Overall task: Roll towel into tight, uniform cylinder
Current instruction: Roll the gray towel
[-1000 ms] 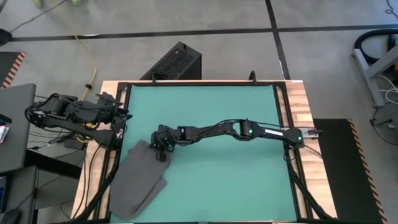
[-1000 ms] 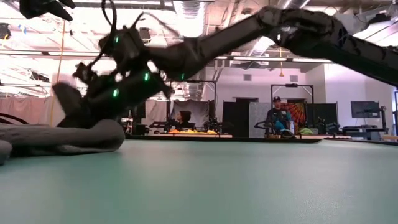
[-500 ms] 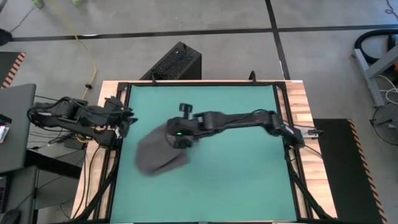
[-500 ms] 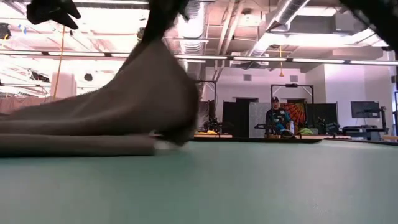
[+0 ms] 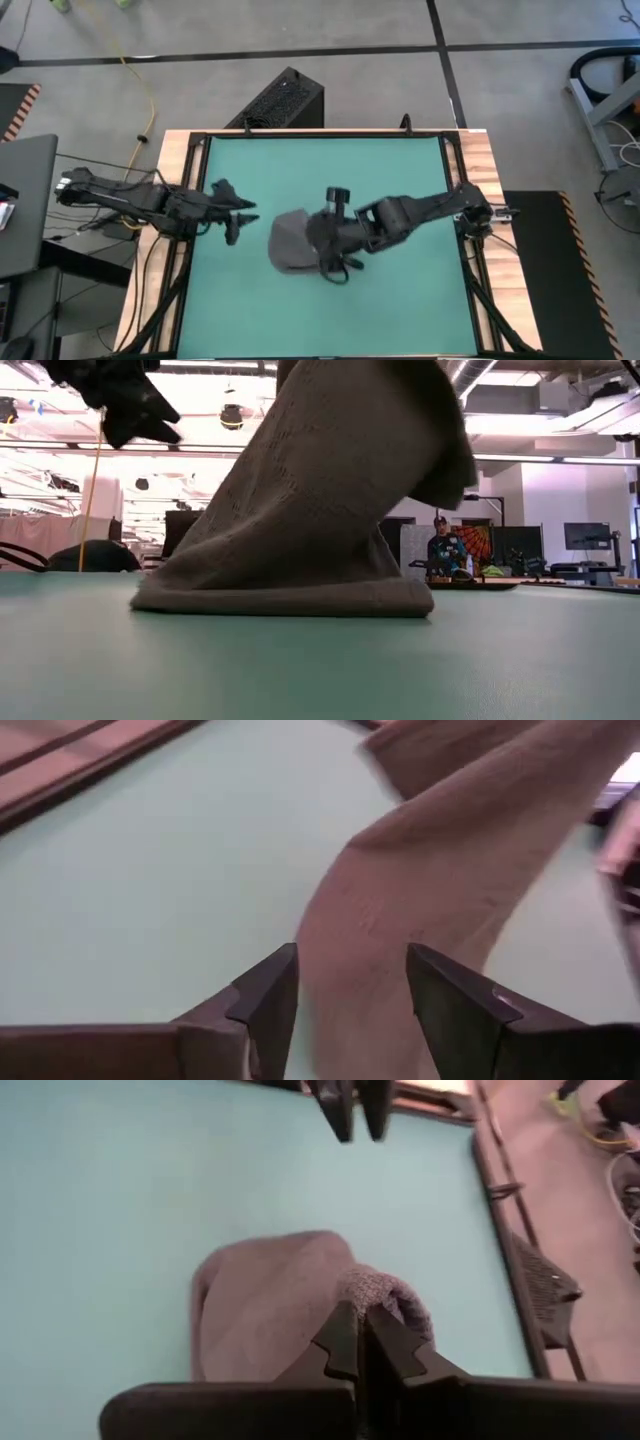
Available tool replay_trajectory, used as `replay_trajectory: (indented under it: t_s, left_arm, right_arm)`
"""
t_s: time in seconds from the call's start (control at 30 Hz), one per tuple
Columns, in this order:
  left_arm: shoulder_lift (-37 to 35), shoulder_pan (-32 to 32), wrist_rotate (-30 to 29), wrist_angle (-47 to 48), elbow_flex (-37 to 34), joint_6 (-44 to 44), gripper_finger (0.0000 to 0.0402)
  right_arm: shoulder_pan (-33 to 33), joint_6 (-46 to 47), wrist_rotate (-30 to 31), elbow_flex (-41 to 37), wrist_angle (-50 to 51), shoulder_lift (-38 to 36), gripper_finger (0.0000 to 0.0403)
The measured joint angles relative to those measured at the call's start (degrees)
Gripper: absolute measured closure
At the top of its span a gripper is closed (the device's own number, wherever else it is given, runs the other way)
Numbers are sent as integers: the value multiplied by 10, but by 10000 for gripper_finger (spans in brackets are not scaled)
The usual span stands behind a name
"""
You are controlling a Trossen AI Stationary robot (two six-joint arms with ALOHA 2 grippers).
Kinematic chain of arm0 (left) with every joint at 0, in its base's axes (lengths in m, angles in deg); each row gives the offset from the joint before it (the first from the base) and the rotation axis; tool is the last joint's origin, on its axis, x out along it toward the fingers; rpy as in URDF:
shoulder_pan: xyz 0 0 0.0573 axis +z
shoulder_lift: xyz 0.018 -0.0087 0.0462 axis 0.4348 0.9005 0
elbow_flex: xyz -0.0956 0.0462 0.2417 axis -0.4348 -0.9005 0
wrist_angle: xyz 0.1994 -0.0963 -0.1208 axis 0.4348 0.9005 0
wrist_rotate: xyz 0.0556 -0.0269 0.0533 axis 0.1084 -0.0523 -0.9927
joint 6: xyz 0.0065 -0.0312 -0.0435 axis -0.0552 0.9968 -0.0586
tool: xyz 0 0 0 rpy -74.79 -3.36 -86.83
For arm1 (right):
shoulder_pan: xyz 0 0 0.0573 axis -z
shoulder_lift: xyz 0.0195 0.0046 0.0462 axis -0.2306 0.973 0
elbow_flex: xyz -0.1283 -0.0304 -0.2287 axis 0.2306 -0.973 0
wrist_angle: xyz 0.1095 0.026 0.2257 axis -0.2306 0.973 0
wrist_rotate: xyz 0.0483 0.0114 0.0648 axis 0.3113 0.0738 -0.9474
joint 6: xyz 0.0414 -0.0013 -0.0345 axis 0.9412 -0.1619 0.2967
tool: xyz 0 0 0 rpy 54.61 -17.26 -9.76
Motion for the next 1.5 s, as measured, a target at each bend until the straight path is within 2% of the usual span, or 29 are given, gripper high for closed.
replay_trajectory:
  t_s: [0.13, 0.27, 0.37, 0.5, 0.63, 0.87, 1.0, 1.13, 1.23, 1.3, 1.37, 1.5]
  left_arm:
    - [21, 0, 16, -151, -75, -98, 184]
    - [57, 5, 18, -269, -112, -176, 146]
    - [94, 14, 71, -368, -118, -237, 128]
    - [157, 34, 170, -461, -106, -287, 125]
    - [232, 60, 226, -476, -73, -298, 126]
    - [352, 81, 257, -478, -28, -291, 126]
    - [416, 86, 356, -524, -10, -282, 127]
    - [473, 86, 416, -532, 18, -281, 130]
    - [501, 86, 472, -529, 43, -276, 157]
    - [511, 85, 494, -518, 58, -268, 193]
    - [511, 86, 497, -495, 66, -268, 244]
    - [502, 86, 460, -479, 75, -280, 369]
  right_arm:
    - [-31, 29, 8, -10, 11, 0, 384]
    - [-57, 51, 40, -23, 19, 2, 384]
    - [-67, 53, 40, -27, 14, 1, 384]
    - [-70, 55, 41, -27, -1, 1, 384]
    - [-70, 54, 40, -27, -13, 1, 384]
    - [-70, 53, 38, -27, -14, 1, 384]
    - [-73, 43, 38, -27, -15, 1, 384]
    - [-75, 42, 37, -27, -18, 1, 384]
    - [-78, 42, 38, -27, -17, 1, 384]
    - [-78, 42, 38, -27, -15, 1, 384]
    - [-80, 43, 38, -27, -15, 1, 384]
    - [-82, 43, 41, -27, -11, 1, 384]
